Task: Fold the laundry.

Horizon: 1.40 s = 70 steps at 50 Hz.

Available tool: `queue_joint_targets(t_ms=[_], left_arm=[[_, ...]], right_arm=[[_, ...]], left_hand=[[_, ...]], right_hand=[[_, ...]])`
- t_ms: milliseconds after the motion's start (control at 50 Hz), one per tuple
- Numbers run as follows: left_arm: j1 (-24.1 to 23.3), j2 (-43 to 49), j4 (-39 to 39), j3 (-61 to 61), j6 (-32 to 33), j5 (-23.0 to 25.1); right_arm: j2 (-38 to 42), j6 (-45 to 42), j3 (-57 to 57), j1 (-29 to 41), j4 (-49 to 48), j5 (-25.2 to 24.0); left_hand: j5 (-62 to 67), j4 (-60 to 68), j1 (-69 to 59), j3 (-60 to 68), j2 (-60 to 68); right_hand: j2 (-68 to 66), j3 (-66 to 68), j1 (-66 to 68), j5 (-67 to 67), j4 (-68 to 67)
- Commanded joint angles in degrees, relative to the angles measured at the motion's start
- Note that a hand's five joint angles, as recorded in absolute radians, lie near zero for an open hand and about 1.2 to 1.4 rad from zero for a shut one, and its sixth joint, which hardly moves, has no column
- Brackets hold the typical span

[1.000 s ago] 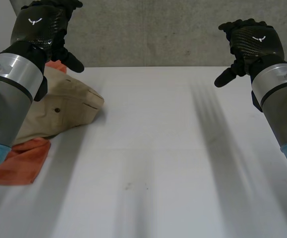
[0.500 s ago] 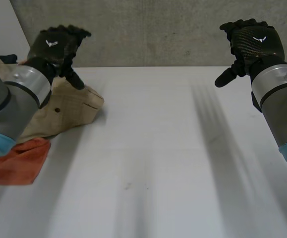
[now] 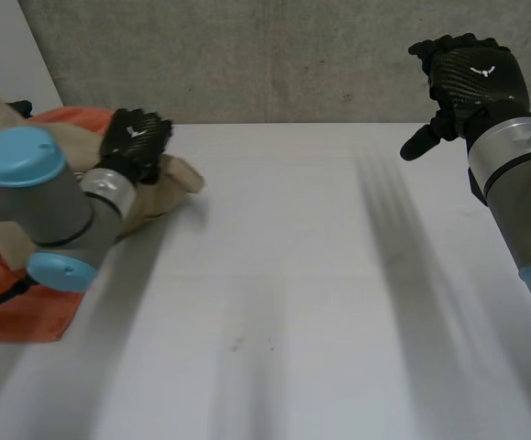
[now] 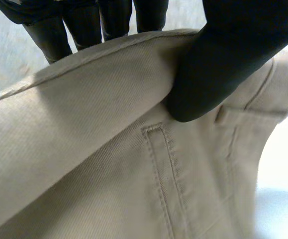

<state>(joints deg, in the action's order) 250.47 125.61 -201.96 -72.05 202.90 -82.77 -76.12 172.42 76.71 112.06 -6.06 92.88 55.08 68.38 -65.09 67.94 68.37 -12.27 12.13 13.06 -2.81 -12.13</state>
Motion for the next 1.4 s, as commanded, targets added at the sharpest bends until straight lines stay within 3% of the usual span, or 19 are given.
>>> queue_joint_targets(t_ms=[20, 120, 240, 280, 300, 440, 520, 680, 760, 840, 920, 980, 1020, 1040, 1100, 1120, 1160, 1300, 1400], left_arm=[[-11.6, -5.9, -0.2, 1.1, -15.4, 0.2], [-19.0, -5.1, -0.6, 4.0, -23.6, 0.6], [-27.0, 7.7, 0.4, 10.9, -24.7, 0.9], [-27.8, 9.5, 1.5, 11.2, -24.6, 1.0], [-28.0, 10.5, 2.6, 11.1, -24.2, 1.1], [-27.7, 4.8, 4.1, 6.6, -23.7, 1.0], [-22.9, -7.2, 4.0, -0.5, -22.3, 1.0], [-12.7, -17.9, 9.7, -11.9, -17.4, 1.1], [-8.5, -18.0, 12.8, -18.1, -12.4, 1.2], [-5.3, -17.1, 12.4, -22.8, -6.6, 1.4], [-4.6, -10.0, 11.5, -22.7, -3.5, 2.7], [-5.2, -5.4, 11.6, -21.4, -2.3, 3.9], [-5.5, -3.4, 11.9, -20.5, -1.7, 4.1], [-5.9, -3.4, 11.9, -20.1, -1.5, 3.9], [-6.4, -4.0, 11.9, -19.9, -1.8, 3.8], [-6.4, -6.6, 11.9, -19.7, -2.1, 3.7], [-6.5, -11.2, 11.9, -20.1, -2.6, 3.6], [-9.1, -30.7, 12.2, -21.4, -10.0, 2.8], [-9.5, -40.7, 15.4, -21.1, -17.0, 3.2]], right_arm=[[-0.6, -0.2, -0.3, -2.4, 0.1, -0.1], [-2.0, -0.2, -0.8, -3.9, 1.7, 0.2], [-2.4, -0.9, -1.6, -5.4, 5.9, -0.1], [-2.1, -1.9, -1.9, -5.5, 8.1, -1.1], [-1.8, -2.3, -2.1, -5.5, 8.7, -1.5], [0.1, -6.6, -2.9, -6.6, 13.0, -4.4], [-0.1, -10.1, -3.1, -6.2, 15.9, -4.6], [0.2, -14.1, 2.3, -5.5, 26.6, -5.6], [0.3, -14.0, 8.1, -5.1, 26.7, -8.1], [0.7, -13.8, 13.5, -5.1, 20.0, -11.6], [3.9, -13.2, 16.2, -4.7, 12.6, -11.7], [6.6, -11.7, 16.1, -3.9, 9.4, -11.2], [7.5, -10.9, 15.9, -3.9, 8.6, -11.3], [7.5, -10.9, 15.8, -3.9, 8.6, -11.4], [7.3, -11.2, 15.3, -3.9, 9.0, -11.5], [7.3, -11.6, 15.2, -3.8, 9.0, -11.3], [5.9, -11.9, 15.1, -3.8, 9.3, -11.1], [-12.0, -16.7, 11.5, -4.2, 17.9, -11.4], [-14.8, -19.8, 3.1, -5.6, 27.9, -12.1]], left_hand=[[14.9, 11.6, -14.9, 12.1, 11.6], [14.9, 11.6, -14.9, 12.1, 11.6], [11.0, 7.6, -10.9, 8.1, 7.7], [-26.1, -29.4, 26.1, -28.9, -29.4], [-55.1, -58.4, 55.1, -57.9, -58.4], [-54.0, -57.3, 54.0, -56.9, -57.3], [-53.5, -56.8, 53.5, -56.4, -56.8], [-52.5, -55.8, 52.5, -55.4, -55.8], [-52.7, -56.0, 52.7, -55.5, -56.0], [-53.5, -56.8, 53.5, -56.4, -56.8], [-53.7, -57.0, 53.7, -56.6, -57.0], [-52.7, -56.0, 52.7, -55.5, -56.0], [-48.2, -51.5, 48.2, -51.0, -51.5], [-33.8, -37.1, 33.8, -36.7, -37.1], [-11.7, -15.0, 11.7, -14.6, -15.0], [4.0, 0.7, -4.0, 1.2, 0.7], [14.9, 11.6, -14.9, 12.0, 11.6], [14.9, 11.6, -14.9, 12.1, 11.6], [14.9, 11.6, -14.9, 12.1, 11.6]], right_hand=[[2.3, -2.1, -3.1, 2.8, 2.1], [2.3, -2.1, -3.1, 2.8, 2.1], [2.3, -2.1, -3.1, 2.8, 2.1], [2.3, -2.1, -3.1, 2.8, 2.1], [2.3, -2.1, -3.1, 2.8, 2.1], [2.3, -2.1, -3.1, 2.8, 2.1], [2.3, -2.1, -3.1, 2.8, 2.1], [2.3, -2.1, -3.1, 2.8, 2.1], [2.3, -2.1, -3.1, 2.8, 2.1], [2.3, -2.1, -3.1, 2.8, 2.1], [2.3, -2.1, -3.1, 2.8, 2.1], [-7.9, 8.0, 7.1, -7.3, -8.0], [-27.4, 27.6, 26.7, -26.9, -27.6], [-33.6, 33.7, 32.8, -33.0, -33.7], [-67.7, 67.8, 66.9, -67.1, -67.8], [-67.7, 67.9, 66.9, -67.2, -67.9], [-67.7, 67.9, 66.9, -67.2, -67.9], [-67.7, 67.9, 66.9, -67.2, -67.9], [-67.7, 67.9, 66.9, -67.2, -67.9]])
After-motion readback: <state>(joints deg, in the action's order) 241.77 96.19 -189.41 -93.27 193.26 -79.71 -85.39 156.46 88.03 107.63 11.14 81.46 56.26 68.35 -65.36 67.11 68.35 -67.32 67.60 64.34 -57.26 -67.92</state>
